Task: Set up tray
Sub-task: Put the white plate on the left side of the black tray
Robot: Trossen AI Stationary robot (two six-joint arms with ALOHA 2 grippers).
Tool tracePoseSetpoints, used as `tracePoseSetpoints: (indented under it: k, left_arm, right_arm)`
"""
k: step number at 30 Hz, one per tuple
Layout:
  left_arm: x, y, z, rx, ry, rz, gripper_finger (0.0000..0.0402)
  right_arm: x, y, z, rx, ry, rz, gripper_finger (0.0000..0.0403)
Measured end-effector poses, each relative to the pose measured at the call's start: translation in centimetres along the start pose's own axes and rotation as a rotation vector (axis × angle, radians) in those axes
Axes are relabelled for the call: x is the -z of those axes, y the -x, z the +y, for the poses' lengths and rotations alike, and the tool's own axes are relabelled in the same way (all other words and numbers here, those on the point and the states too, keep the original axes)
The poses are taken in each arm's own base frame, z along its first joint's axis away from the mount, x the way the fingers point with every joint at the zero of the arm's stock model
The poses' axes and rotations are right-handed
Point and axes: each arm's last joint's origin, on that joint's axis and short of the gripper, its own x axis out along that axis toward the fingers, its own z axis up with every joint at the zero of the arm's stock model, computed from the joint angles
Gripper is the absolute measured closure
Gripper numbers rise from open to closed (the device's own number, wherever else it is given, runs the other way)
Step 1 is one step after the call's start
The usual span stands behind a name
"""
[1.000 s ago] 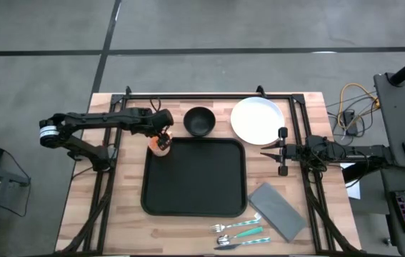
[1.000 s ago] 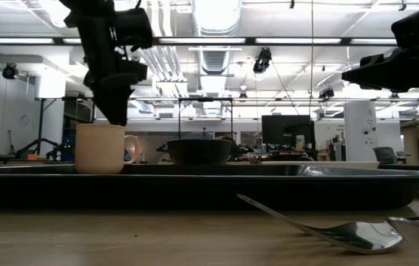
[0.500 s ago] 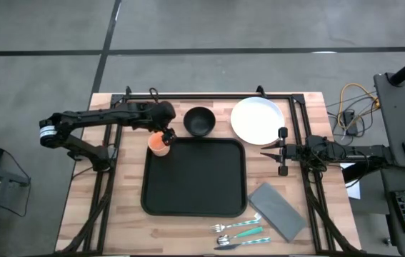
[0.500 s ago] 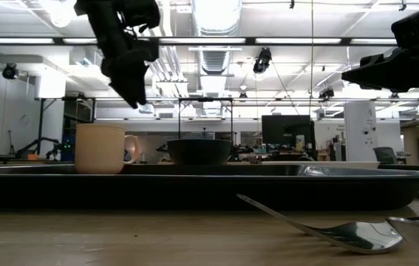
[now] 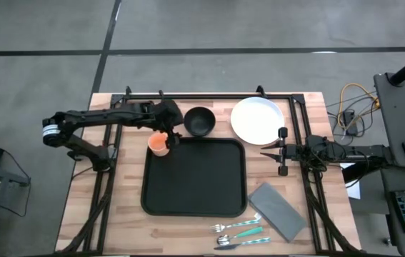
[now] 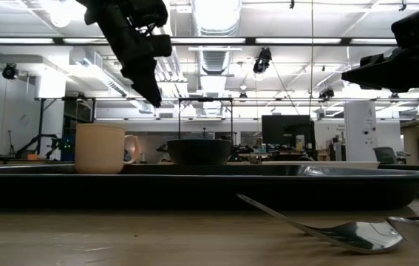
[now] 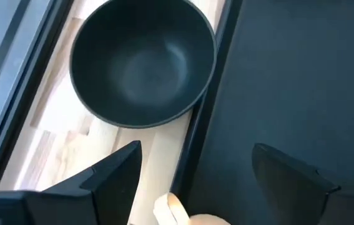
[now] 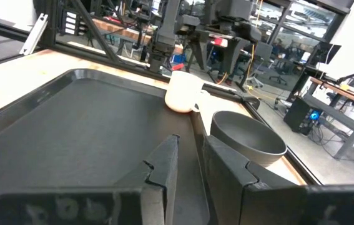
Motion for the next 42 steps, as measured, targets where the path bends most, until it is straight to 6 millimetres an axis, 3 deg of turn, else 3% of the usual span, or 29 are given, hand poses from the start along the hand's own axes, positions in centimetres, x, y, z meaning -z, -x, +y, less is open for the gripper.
tracePoseSetpoints:
  k: [9,24,34,42]
  left_arm:
    - [-0.8,-2.8,-0.1,0.008,-0.144,0.062,0.0122]
    - [-7.6,-6.9,-0.5,0.03,-0.231,0.128,0.0122]
    - [-8.3,-3.1,-1.0,0.124,-0.193,-0.005,0.0122]
    - [-4.3,0.7,-1.9,0.319,-0.222,-0.315,0.0122]
  right_arm:
    - [0.1,-0.1,0.0,-0.002,0.0,0.008,0.0335]
    - [0.0,0.0,0.0,-0.001,0.0,0.007,0.0335]
    - [0.0,0.0,0.0,-0.001,0.0,0.007,0.0335]
    - [0.0,0.0,0.0,-0.001,0.0,0.007,0.0335]
